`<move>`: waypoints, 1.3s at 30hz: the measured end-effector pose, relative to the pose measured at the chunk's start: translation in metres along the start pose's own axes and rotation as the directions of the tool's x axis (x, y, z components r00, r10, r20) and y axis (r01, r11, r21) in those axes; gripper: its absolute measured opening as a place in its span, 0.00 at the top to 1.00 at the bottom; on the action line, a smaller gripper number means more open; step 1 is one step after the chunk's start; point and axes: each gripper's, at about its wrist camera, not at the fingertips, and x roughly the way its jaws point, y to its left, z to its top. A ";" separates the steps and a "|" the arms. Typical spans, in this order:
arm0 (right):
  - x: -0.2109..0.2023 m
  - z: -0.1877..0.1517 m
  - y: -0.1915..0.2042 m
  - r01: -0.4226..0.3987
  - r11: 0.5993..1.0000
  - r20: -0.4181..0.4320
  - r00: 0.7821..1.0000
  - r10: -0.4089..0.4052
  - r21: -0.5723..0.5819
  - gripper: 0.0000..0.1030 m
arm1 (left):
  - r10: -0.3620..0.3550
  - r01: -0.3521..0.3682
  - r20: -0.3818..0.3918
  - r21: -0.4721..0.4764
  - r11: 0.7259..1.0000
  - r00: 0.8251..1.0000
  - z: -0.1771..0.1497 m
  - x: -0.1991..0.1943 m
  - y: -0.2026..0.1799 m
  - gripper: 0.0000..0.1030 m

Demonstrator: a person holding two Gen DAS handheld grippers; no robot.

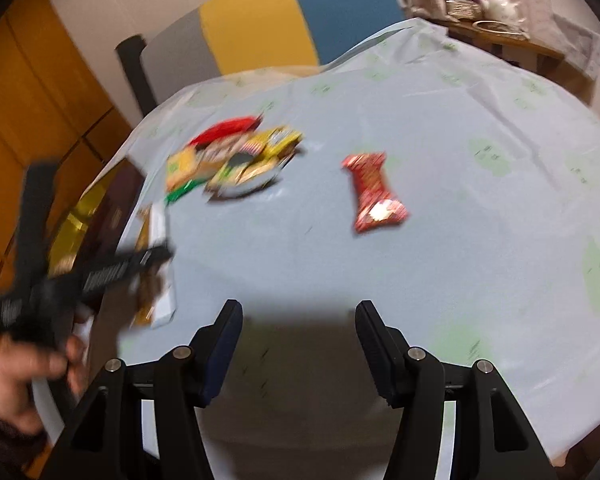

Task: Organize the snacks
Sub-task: 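Grasp the small red candy bar with the right gripper while the left holds the pack, then carry the gold-and-white pack into the gold tin and open the left gripper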

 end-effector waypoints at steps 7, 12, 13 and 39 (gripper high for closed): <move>0.030 0.059 -0.025 0.123 0.992 -0.003 0.992 -0.123 0.031 0.43 | -0.013 0.014 -0.003 0.098 0.995 1.000 -0.019 -0.004 -0.005 0.86; 0.061 0.081 -0.029 0.189 0.982 -0.053 0.981 -0.189 0.007 0.52 | -0.129 0.129 -0.013 0.023 0.991 0.992 -0.020 -0.004 0.002 0.74; 0.067 0.083 -0.028 0.197 0.980 -0.070 0.978 -0.197 -0.010 0.59 | -0.145 0.145 -0.018 0.013 0.989 0.989 -0.020 -0.005 0.004 0.72; 0.069 0.056 -0.023 0.221 0.969 0.057 0.975 -0.216 -0.108 0.71 | -0.028 0.024 0.026 0.145 0.989 0.999 -0.017 -0.013 -0.015 0.77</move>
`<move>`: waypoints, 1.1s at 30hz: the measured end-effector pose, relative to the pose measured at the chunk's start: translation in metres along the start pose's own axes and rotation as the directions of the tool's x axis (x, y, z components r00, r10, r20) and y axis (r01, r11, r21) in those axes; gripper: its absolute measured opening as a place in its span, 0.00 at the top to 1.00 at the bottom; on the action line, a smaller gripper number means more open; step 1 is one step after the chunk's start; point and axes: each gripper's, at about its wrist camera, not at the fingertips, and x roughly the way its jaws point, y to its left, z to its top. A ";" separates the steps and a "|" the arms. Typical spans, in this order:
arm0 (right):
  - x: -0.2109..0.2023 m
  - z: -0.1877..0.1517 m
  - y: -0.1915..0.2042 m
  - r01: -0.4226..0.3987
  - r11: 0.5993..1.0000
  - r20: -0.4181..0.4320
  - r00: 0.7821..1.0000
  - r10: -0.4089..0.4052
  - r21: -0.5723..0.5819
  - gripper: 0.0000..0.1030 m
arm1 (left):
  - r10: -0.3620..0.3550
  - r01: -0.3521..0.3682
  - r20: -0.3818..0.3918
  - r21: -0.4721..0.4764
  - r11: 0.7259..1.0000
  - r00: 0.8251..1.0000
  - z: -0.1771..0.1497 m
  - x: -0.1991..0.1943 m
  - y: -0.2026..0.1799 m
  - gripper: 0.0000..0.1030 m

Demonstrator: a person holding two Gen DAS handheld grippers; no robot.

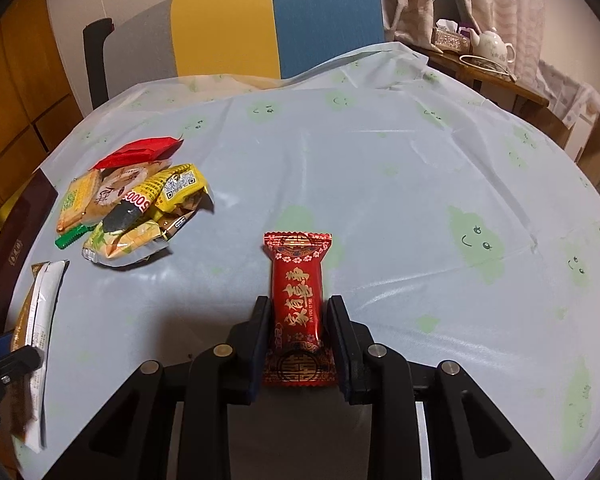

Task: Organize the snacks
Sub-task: 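Carry the gold-and-white pack into the gold tin and open the left gripper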

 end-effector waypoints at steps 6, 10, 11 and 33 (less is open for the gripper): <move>0.001 0.000 0.006 0.036 0.999 0.012 0.999 -0.036 -0.027 0.71 | -0.039 0.038 0.024 0.038 0.999 0.999 -0.002 -0.006 -0.007 0.91; 0.001 0.001 0.007 0.048 0.998 0.015 0.999 -0.047 -0.036 0.72 | -0.064 0.063 0.014 0.031 0.998 0.998 -0.002 -0.006 -0.006 0.91; 0.001 0.000 0.007 0.050 0.998 0.016 0.999 -0.050 -0.037 0.72 | -0.082 0.082 0.004 0.022 0.996 0.997 -0.001 -0.006 -0.004 0.90; 0.001 -0.002 0.002 0.024 1.000 0.033 0.999 -0.023 -0.014 0.71 | -0.025 0.031 -0.069 0.084 0.996 0.997 -0.001 0.007 -0.009 0.78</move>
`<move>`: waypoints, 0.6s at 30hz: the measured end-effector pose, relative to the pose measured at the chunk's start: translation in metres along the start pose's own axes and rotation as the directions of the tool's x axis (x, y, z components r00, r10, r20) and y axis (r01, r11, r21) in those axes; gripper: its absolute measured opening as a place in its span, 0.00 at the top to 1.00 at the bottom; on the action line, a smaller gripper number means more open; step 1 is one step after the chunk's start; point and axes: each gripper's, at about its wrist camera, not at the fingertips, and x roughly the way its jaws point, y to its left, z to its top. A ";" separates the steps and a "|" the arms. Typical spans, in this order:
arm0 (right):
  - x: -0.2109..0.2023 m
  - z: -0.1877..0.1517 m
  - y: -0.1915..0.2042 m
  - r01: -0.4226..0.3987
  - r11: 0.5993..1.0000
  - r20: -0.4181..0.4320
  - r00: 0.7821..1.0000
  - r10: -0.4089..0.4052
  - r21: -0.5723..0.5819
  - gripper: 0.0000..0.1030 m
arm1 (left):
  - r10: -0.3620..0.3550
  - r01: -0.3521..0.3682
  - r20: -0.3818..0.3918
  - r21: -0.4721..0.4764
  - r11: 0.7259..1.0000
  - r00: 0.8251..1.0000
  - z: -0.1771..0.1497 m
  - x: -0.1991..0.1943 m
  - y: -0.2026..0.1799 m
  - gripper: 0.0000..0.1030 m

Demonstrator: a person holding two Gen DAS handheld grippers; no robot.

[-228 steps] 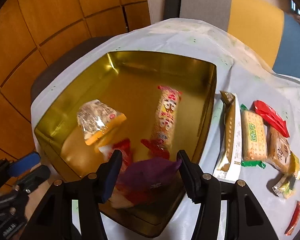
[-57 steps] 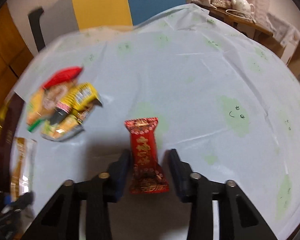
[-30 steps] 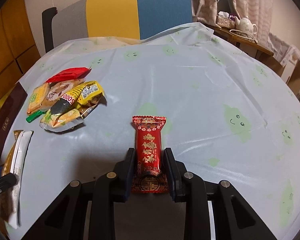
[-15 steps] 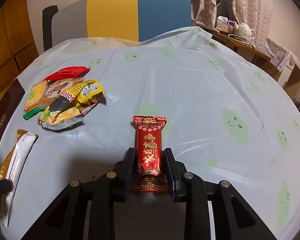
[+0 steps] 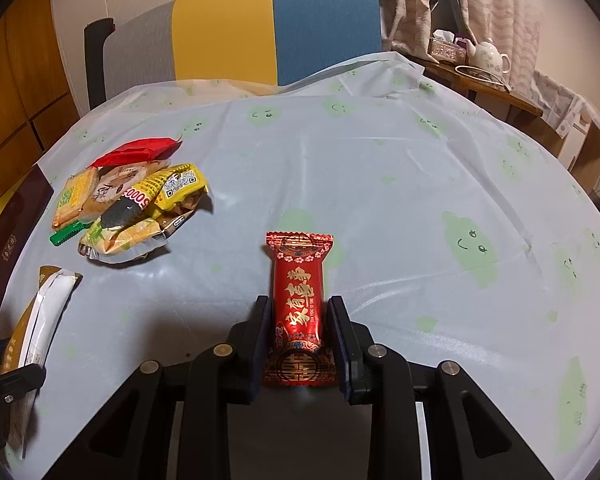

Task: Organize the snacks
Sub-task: 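Carry the gold-and-white pack into the gold tin and open the left gripper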

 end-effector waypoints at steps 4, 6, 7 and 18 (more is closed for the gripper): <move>0.000 0.000 0.000 0.002 1.000 0.000 1.000 -0.002 -0.005 0.71 | -0.015 0.015 0.026 -0.010 1.000 1.000 -0.004 -0.006 0.003 0.81; 0.000 0.000 0.000 0.006 1.000 0.000 1.000 -0.006 -0.008 0.71 | -0.022 0.023 0.048 -0.026 0.999 0.999 -0.004 -0.013 0.005 0.82; 0.000 0.000 0.001 0.006 1.000 0.000 1.000 -0.006 -0.009 0.71 | -0.029 0.032 0.063 -0.034 0.999 0.998 -0.003 -0.018 0.006 0.82; 0.001 0.000 0.004 0.020 1.000 -0.002 1.000 -0.020 -0.021 0.71 | -0.055 0.135 0.268 -0.290 0.947 0.962 0.010 -0.107 0.095 0.81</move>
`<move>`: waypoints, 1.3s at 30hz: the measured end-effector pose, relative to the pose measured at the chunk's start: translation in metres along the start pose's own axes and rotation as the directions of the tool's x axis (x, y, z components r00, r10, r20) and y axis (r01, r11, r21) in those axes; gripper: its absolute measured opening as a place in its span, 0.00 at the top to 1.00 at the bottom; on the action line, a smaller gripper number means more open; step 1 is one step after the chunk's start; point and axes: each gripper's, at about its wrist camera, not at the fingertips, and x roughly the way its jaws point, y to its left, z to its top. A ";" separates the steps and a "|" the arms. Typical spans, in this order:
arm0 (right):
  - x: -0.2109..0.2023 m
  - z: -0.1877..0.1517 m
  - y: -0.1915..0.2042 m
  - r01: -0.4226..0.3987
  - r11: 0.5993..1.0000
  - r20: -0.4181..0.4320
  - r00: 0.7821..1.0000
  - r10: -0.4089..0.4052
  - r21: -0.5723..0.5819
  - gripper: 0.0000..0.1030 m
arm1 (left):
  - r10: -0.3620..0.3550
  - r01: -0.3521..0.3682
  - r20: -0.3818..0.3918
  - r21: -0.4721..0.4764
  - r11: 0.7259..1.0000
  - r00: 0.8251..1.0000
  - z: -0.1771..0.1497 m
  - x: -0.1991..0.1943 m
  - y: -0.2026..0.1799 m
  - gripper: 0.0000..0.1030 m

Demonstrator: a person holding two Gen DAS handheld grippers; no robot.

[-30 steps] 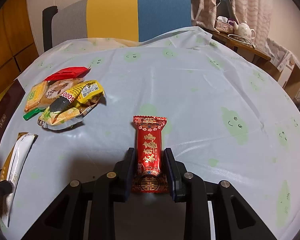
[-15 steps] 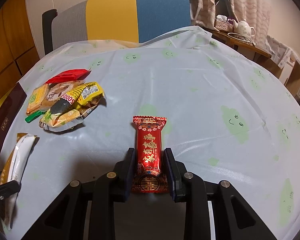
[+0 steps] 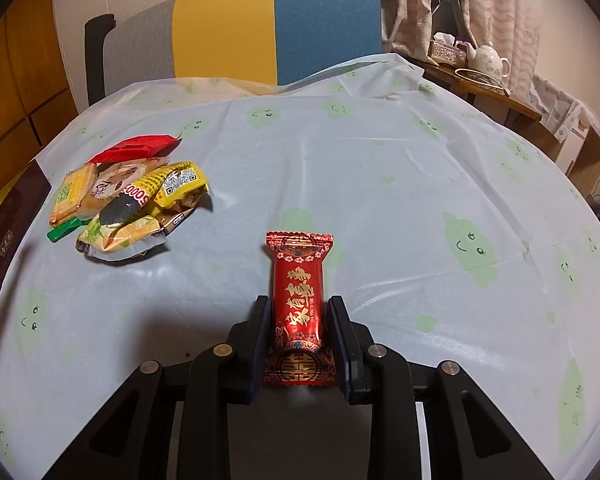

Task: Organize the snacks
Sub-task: 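Carry the gold-and-white pack into the gold tin and open the left gripper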

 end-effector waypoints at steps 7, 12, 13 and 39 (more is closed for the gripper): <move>-0.001 0.000 0.007 0.029 0.999 -0.001 1.000 -0.029 -0.020 0.72 | 0.186 -0.188 -0.028 -0.236 0.953 0.982 0.032 0.010 0.110 0.81; -0.001 0.000 0.008 0.030 0.999 -0.003 1.000 -0.030 -0.016 0.72 | 0.262 -0.278 -0.094 -0.325 0.904 0.960 0.039 0.037 0.154 0.82; -0.001 0.000 0.008 0.032 0.999 -0.003 0.999 -0.032 -0.017 0.72 | 0.267 -0.284 -0.099 -0.331 0.900 0.959 0.036 0.039 0.158 0.82; 0.000 0.002 0.013 0.051 0.998 -0.019 0.998 -0.052 -0.031 0.72 | 0.347 -0.351 -0.058 -0.235 0.907 0.936 -0.020 -0.016 0.124 0.70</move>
